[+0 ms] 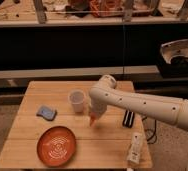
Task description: Place the pepper in the ceramic cup
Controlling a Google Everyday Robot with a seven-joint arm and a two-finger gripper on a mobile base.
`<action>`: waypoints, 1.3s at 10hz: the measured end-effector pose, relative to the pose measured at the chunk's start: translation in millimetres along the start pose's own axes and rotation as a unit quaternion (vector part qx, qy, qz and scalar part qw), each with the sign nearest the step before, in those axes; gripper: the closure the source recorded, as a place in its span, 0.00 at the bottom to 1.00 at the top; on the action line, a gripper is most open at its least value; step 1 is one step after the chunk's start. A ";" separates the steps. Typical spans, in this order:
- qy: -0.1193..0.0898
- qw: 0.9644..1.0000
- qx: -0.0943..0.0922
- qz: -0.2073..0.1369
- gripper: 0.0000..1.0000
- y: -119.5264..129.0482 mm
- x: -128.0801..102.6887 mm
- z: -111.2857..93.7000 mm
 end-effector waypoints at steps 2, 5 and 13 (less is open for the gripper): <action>0.000 1.000 0.004 -0.004 1.00 -9.5 6.2 -7.8; 0.001 1.000 0.010 -0.009 1.00 -26.9 16.1 -21.5; -0.001 0.999 0.028 -0.023 1.00 -65.2 37.4 -51.3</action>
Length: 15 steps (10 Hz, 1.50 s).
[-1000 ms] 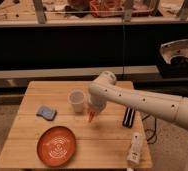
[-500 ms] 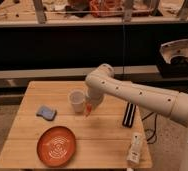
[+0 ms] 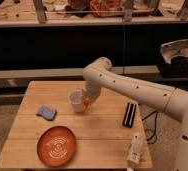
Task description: Place the pepper in the ceramic cup
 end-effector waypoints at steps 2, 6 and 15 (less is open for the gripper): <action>0.004 1.000 0.000 -0.011 1.00 -18.1 0.9 -3.3; 0.013 1.000 -0.001 -0.021 1.00 -30.5 4.8 -8.5; 0.022 0.999 0.002 -0.039 0.59 -53.6 10.2 -25.1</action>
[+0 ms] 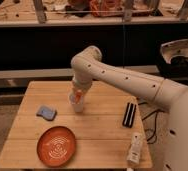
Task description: Place the pepper in the ceramic cup
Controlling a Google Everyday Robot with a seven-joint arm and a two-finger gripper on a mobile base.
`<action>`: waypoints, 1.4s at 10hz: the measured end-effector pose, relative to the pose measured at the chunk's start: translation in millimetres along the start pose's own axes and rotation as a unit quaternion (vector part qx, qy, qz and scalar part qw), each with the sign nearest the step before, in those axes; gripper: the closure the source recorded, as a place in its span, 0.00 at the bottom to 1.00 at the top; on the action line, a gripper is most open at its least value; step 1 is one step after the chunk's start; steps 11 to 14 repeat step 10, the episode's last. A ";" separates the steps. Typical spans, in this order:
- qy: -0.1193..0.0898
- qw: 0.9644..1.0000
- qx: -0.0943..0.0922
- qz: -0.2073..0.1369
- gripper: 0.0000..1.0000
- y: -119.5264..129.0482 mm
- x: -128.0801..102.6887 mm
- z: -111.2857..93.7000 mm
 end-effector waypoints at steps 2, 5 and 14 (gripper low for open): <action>0.001 1.000 -0.001 0.000 0.40 0.4 1.4 -0.7; 0.004 1.000 -0.001 -0.002 0.43 -4.6 1.1 0.5; 0.013 1.000 -0.004 0.002 0.69 -1.0 7.1 -1.6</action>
